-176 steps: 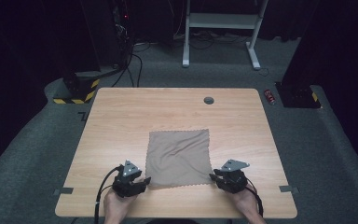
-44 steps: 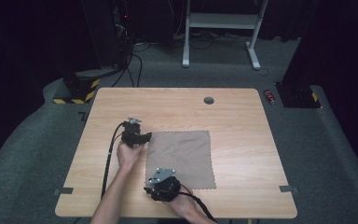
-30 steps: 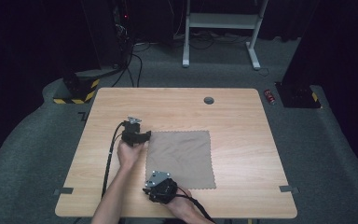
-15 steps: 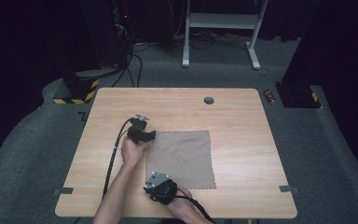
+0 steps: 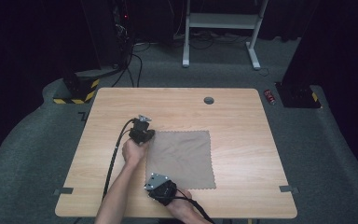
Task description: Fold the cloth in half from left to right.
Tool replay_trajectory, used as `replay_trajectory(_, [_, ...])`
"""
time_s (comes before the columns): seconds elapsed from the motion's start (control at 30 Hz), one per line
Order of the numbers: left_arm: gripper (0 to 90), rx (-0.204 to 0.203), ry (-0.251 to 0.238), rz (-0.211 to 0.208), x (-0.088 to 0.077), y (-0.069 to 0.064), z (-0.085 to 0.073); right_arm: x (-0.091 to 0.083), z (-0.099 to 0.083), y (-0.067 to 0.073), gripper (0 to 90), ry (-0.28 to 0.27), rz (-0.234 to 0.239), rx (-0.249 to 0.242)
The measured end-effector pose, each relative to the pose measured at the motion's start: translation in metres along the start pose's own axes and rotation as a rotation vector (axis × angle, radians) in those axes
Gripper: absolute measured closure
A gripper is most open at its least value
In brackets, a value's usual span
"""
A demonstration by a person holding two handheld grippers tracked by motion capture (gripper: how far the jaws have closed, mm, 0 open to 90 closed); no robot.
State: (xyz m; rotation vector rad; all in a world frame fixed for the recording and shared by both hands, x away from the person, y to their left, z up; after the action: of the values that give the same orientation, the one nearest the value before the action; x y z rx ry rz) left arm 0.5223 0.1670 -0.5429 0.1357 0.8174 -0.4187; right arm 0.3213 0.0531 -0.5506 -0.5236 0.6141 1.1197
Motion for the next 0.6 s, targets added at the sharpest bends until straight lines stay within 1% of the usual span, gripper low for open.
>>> replay_trajectory(0.13, [89.9,-0.001,0.011,0.002,-0.003,0.006,-0.002,-0.001,0.0,0.0,90.0,-0.016,0.011,0.006])
replay_trajectory(0.2, [90.0,-0.006,0.006,0.0,-0.007,0.009,-0.001,-0.003,0.002,0.0,90.0,-0.025,0.013,0.012])
replay_trajectory(0.3, [90.0,-0.03,-0.02,-0.021,-0.011,0.012,0.002,-0.006,0.006,0.0,90.0,-0.034,0.012,0.009])
replay_trajectory(0.43, [90.0,-0.053,-0.026,-0.032,-0.011,0.016,0.002,-0.008,0.008,-0.002,90.0,-0.048,0.024,0.021])
replay_trajectory(0.5, [90.0,-0.057,-0.028,-0.032,-0.013,0.018,0.003,-0.009,0.01,-0.002,90.0,-0.054,0.032,0.03])
replay_trajectory(0.6, [90.0,-0.072,-0.036,-0.037,-0.016,0.02,0.004,-0.01,0.013,-0.002,90.0,-0.06,0.035,0.027])
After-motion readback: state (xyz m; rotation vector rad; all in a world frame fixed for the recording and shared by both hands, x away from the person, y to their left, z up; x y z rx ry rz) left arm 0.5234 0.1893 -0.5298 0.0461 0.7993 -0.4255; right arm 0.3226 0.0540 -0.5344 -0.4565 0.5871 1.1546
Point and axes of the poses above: each handheld gripper's, and its own axes: x roughly forward along the jaws, z roughly out of its top, y roughly to its left, the point moved 4 cm from there along x, roughly forward along the jaws, and after that the axes turned 2 degrees about z, right-handed, at the moved point
